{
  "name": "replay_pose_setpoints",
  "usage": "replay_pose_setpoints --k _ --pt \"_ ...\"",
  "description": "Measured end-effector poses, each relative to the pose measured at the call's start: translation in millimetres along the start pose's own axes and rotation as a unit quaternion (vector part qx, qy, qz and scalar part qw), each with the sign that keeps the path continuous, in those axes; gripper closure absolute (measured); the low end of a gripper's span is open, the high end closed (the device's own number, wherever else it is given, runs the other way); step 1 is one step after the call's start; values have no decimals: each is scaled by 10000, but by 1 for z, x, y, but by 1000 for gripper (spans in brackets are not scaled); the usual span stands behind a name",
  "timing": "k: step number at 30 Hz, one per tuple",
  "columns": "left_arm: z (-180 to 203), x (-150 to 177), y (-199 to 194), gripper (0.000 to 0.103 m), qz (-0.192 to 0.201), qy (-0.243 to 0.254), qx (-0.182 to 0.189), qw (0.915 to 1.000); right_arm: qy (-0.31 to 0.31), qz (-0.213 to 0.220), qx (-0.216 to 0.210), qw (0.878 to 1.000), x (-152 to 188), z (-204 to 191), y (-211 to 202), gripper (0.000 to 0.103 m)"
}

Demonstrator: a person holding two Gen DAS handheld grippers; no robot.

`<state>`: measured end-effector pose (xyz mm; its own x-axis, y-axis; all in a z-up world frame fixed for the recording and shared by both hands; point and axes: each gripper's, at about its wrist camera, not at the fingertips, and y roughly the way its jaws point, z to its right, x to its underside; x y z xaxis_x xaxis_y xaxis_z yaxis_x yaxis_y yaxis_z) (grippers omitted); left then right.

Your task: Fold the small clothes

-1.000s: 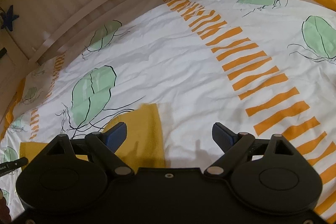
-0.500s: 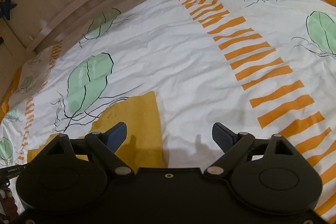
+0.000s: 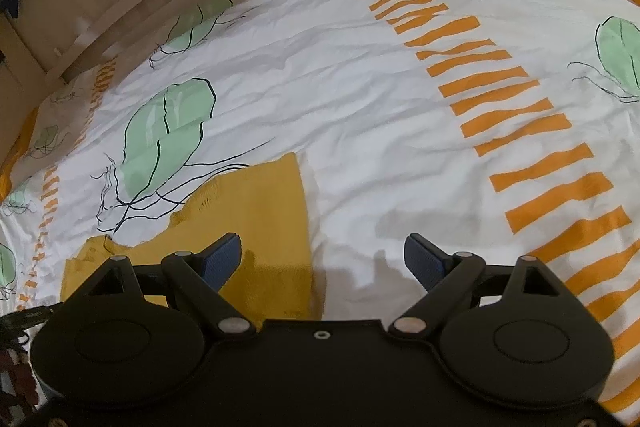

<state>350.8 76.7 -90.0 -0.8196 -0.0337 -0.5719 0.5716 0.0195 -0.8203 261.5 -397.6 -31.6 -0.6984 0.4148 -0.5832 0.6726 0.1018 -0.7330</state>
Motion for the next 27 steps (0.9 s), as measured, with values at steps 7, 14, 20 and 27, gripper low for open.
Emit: replay_pose_setpoints --k 7,14,20,27 --pt "-3 5 1 98 56 22 97 9999 -49 -86 1 10000 2 -3 6 13" --pt "9 10 5 98 116 386 -127 9991 -83 -331 -123 9993 11 -6 23 13" --pt "10 10 7 98 132 413 -147 9990 -254 -646 -353 9970 24 -13 46 40" --pt "5 9 7 98 118 327 -24 9994 -875 -693 -148 9936 28 -18 46 91"
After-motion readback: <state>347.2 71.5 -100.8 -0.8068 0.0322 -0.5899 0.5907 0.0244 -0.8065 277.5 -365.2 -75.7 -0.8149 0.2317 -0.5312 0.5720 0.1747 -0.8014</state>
